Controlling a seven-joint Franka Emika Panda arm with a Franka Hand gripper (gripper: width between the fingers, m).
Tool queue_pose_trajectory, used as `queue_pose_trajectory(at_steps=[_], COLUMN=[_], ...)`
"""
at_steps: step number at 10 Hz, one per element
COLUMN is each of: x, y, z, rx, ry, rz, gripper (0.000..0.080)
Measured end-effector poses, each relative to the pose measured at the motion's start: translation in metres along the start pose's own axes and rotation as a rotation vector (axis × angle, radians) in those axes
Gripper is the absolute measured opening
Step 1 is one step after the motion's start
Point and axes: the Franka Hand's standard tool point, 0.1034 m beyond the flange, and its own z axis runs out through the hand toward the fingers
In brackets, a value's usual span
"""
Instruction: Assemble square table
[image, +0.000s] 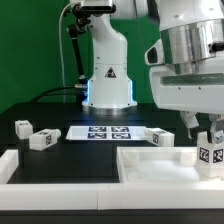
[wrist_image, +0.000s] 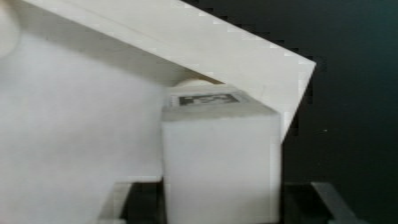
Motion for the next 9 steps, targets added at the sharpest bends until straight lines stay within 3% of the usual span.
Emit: queue_pose_trajectory(at_steps=[2, 4, 5, 6, 7, 8, 9], x=[-0.001, -0.003, -0.004, -0.005, -0.009, -0.010, -0.010], y=[0.001, 0.002, 0.002, 0.002, -0.001, -0.005, -0.008], z=[0.001, 0.002, 0.001, 0.001, -0.002, -0.005, -0.007], rx=[0.002, 0.051, 0.049, 0.037, 0.017, 0.004, 0.004], ry=[-0.005, -0.059, -0.058, -0.055, -0.049, -0.028, -0.014], rz=[0.163, 0.524, 0.470, 0.426, 0.322, 0.117, -0.067], gripper=[0.0291, 0.0291, 0.0291, 0.0424, 0.0424, 0.0587, 0.0587])
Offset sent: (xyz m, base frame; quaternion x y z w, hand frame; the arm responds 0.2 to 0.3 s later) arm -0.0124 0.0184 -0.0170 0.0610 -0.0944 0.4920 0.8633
